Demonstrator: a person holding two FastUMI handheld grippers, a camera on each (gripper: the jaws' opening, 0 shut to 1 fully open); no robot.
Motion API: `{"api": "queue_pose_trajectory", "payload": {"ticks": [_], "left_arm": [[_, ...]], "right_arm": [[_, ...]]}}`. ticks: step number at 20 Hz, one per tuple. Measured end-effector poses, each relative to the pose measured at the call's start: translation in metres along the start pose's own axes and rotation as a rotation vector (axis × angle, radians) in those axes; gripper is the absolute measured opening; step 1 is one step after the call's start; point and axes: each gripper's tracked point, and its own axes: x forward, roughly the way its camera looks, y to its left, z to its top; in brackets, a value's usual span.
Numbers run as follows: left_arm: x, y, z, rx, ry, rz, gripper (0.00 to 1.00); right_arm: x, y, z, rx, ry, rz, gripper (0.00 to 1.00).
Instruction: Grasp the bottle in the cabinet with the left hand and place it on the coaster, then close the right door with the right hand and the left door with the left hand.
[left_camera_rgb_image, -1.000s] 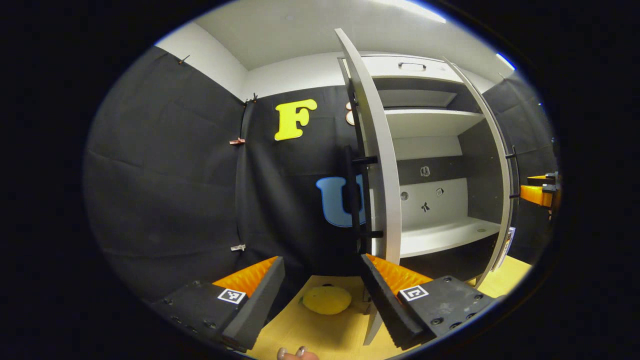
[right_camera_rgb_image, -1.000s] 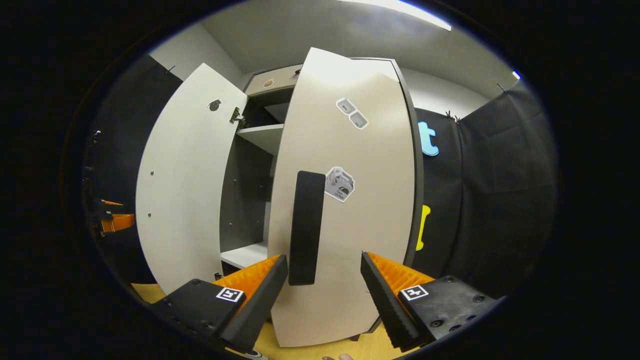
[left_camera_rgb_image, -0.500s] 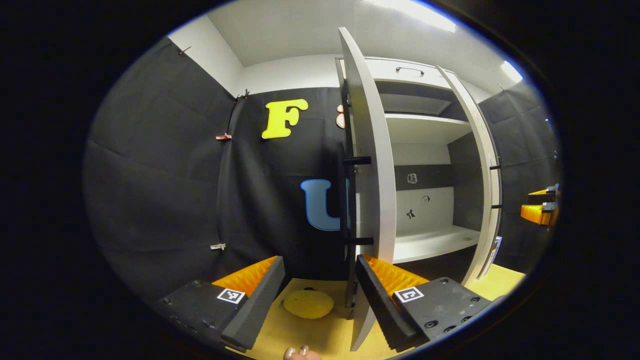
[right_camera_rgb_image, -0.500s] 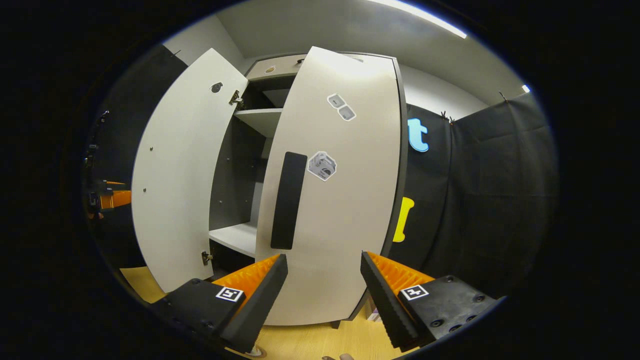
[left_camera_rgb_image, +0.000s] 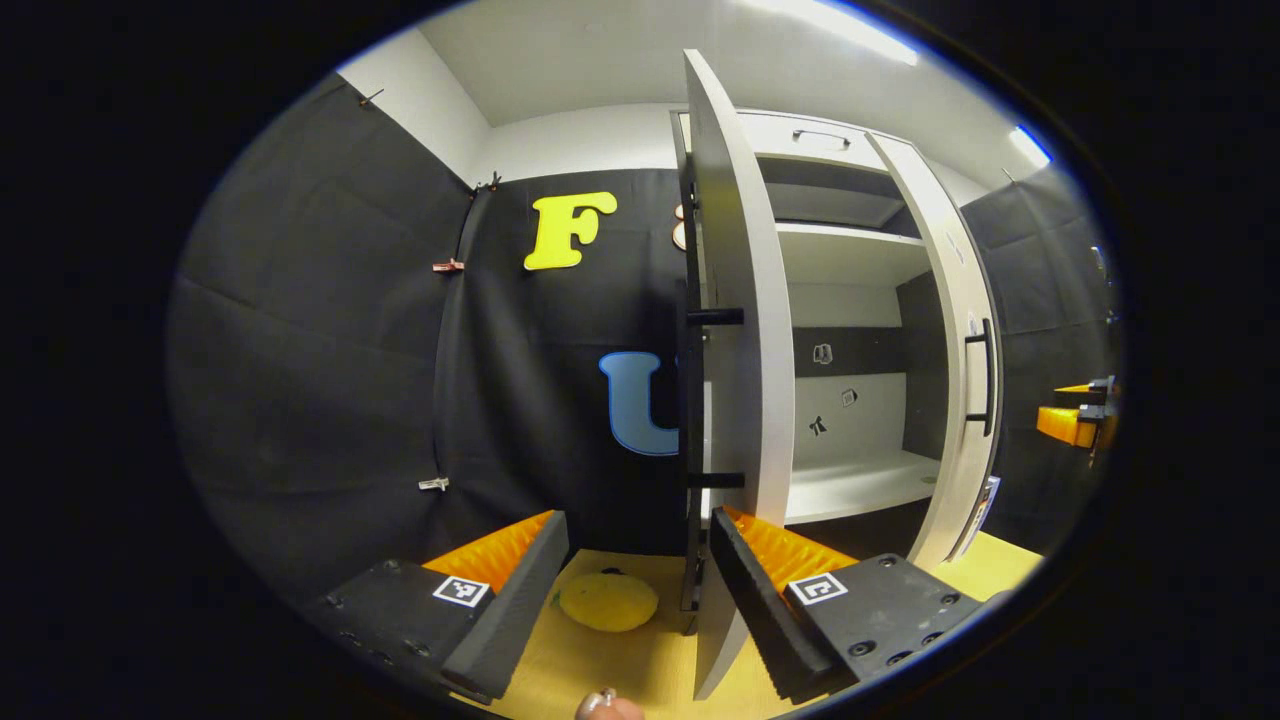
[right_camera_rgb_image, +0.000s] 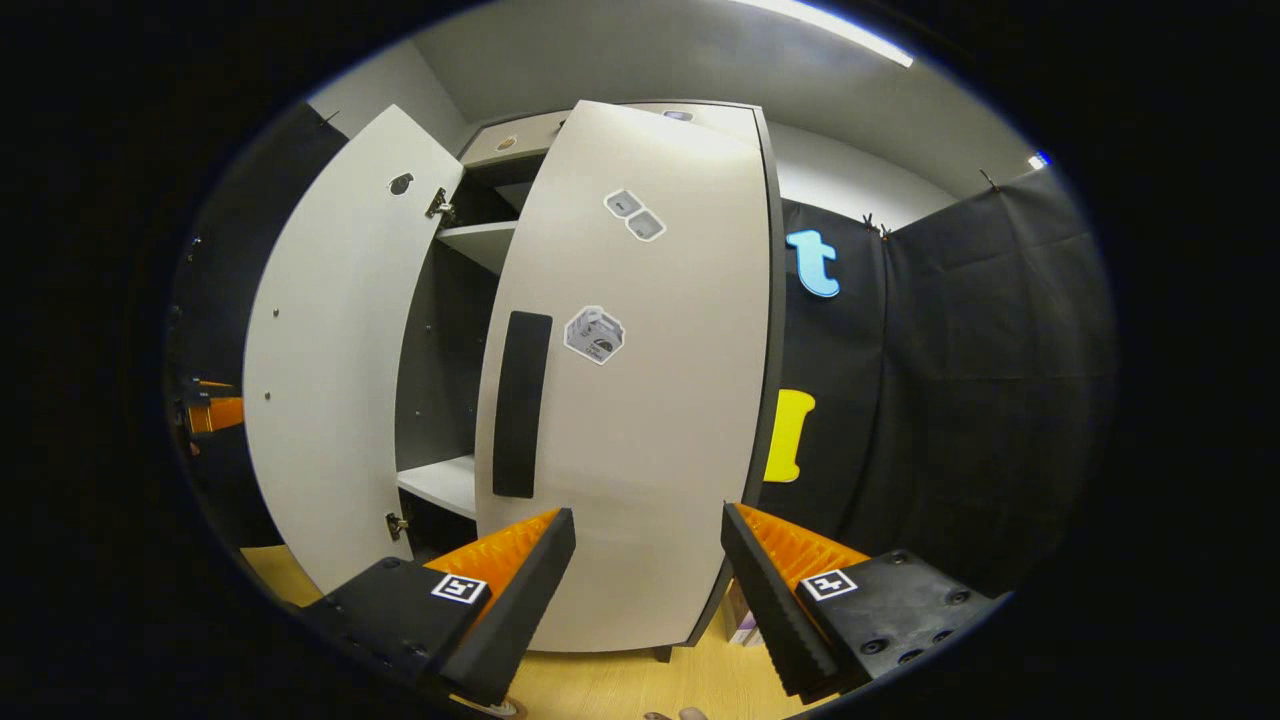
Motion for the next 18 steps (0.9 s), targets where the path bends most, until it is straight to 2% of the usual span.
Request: {"api": "queue_pose_trajectory", "payload": {"ticks": [3,8,14,18], "left_arm": [[-0.002,-0.015,-0.001,-0.010,0.002,-0.014,0.93],[0.000,-0.056,0.000,-0.017,-0.002,-0.100,0.93],[0.015,-0.115,-0.010,-0.056,0.001,-0.198,0.94],[0.034,-0.152,-0.014,-0.039,0.000,-0.253,0.93]], "right_arm": [[0.006,0.002,-0.001,-0.005,-0.006,0.021,0.98],[0.019,-0.002,-0.002,-0.009,-0.013,0.037,0.98],[0.023,-0.019,-0.004,-0.009,-0.012,0.028,0.98],[0.024,-0.031,0.002,-0.016,-0.029,0.014,0.98]]}}
